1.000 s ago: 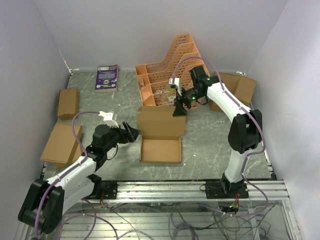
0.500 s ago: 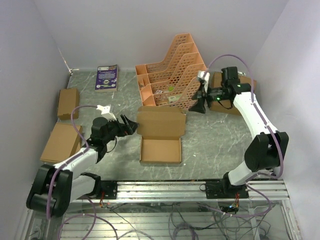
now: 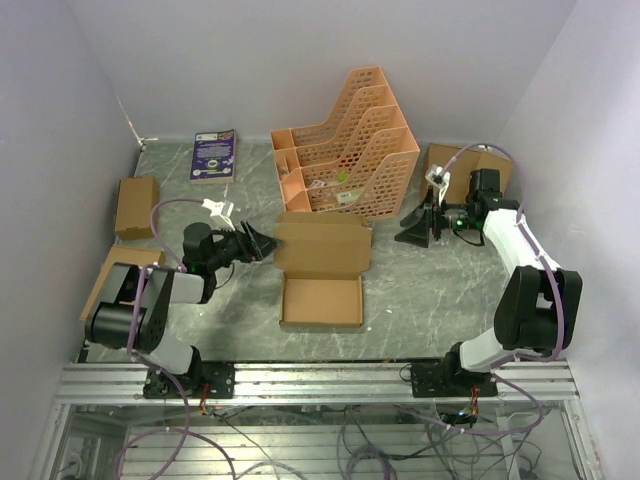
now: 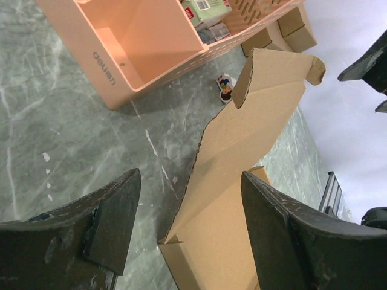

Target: Fold the paper box

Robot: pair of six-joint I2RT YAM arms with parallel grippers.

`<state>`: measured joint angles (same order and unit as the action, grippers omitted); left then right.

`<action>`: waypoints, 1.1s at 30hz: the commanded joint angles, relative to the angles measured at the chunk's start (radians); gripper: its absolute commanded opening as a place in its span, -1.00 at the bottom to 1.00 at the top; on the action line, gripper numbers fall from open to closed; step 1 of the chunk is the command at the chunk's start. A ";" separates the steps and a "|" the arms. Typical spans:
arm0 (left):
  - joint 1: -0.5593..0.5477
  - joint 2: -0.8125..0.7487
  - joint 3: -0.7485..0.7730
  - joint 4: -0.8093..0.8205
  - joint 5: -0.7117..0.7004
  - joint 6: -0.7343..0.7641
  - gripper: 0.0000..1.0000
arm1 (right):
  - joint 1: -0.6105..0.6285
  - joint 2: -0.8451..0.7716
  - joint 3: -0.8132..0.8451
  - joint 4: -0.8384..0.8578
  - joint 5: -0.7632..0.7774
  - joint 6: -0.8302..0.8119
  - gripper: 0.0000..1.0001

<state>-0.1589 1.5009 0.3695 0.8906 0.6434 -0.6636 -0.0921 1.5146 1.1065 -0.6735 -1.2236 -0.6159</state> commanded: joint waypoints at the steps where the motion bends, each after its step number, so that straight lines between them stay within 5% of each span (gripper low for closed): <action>1: 0.004 0.066 0.023 0.231 0.093 0.002 0.47 | -0.008 0.037 0.022 -0.016 -0.050 -0.020 0.31; 7: -0.002 0.191 0.040 0.426 0.160 -0.009 -0.01 | -0.008 0.036 0.003 0.015 -0.016 -0.005 0.30; 13: -0.002 0.247 0.025 0.572 0.180 -0.019 -0.22 | -0.008 0.011 -0.046 0.121 0.069 -0.036 0.31; 17: -0.001 0.259 0.013 0.602 0.200 0.003 -0.51 | -0.008 -0.013 -0.051 0.077 0.080 -0.353 0.34; 23: 0.001 0.248 -0.071 0.688 0.163 0.031 -0.83 | -0.001 0.044 0.005 -0.186 0.157 -1.166 0.62; 27: 0.022 0.220 -0.140 0.759 0.133 0.032 -0.86 | 0.034 0.191 0.114 -0.374 0.212 -1.532 0.61; 33: 0.066 0.117 -0.236 0.798 0.097 0.062 -0.86 | 0.153 0.338 0.162 -0.293 0.359 -1.612 0.42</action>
<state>-0.1246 1.6867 0.1837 1.4757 0.7670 -0.6586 -0.0189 1.8050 1.2480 -0.9619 -0.9787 -1.9476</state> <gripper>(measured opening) 0.081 0.738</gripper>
